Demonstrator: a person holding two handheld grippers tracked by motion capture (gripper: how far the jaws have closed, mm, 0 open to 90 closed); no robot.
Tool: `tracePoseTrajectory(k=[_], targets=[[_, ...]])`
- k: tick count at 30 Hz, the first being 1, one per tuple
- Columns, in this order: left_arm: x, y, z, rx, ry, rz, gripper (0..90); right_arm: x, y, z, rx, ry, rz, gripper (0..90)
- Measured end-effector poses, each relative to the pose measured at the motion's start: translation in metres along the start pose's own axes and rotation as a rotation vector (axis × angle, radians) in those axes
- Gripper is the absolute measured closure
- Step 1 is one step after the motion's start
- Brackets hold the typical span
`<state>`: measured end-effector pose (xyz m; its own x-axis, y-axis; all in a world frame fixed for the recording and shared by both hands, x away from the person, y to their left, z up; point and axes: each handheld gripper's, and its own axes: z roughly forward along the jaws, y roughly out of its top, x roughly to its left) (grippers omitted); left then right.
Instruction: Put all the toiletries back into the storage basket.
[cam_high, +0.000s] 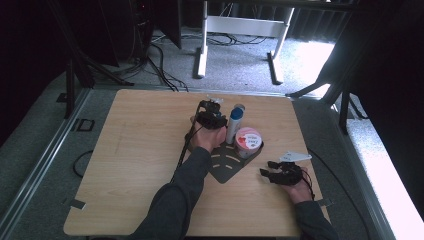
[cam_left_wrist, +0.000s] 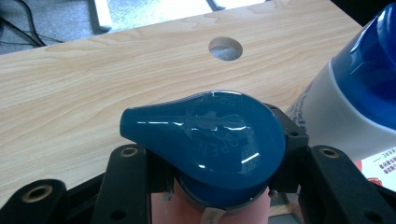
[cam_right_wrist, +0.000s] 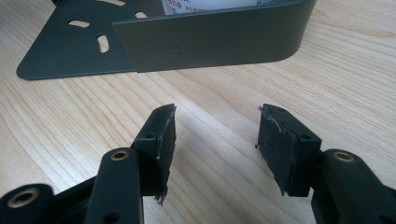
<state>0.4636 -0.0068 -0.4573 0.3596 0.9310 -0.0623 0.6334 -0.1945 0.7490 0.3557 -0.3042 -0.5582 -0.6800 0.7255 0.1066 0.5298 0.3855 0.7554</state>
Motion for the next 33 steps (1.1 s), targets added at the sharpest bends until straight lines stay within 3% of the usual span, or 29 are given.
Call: tracePoseTrajectory(k=[10,26,33], targets=[[-0.004,-0.002,0.002,-0.031,0.022,0.006,52.9,0.000,0.000,0.000,0.001,-0.001,-0.001,46.0],[-0.011,-0.005,0.001,-0.046,0.083,-0.018,52.9,0.000,0.000,0.000,0.001,-0.002,-0.002,46.0],[-0.011,-0.005,0.001,-0.049,0.085,-0.032,52.9,0.000,0.000,0.000,0.000,-0.002,-0.001,46.0]])
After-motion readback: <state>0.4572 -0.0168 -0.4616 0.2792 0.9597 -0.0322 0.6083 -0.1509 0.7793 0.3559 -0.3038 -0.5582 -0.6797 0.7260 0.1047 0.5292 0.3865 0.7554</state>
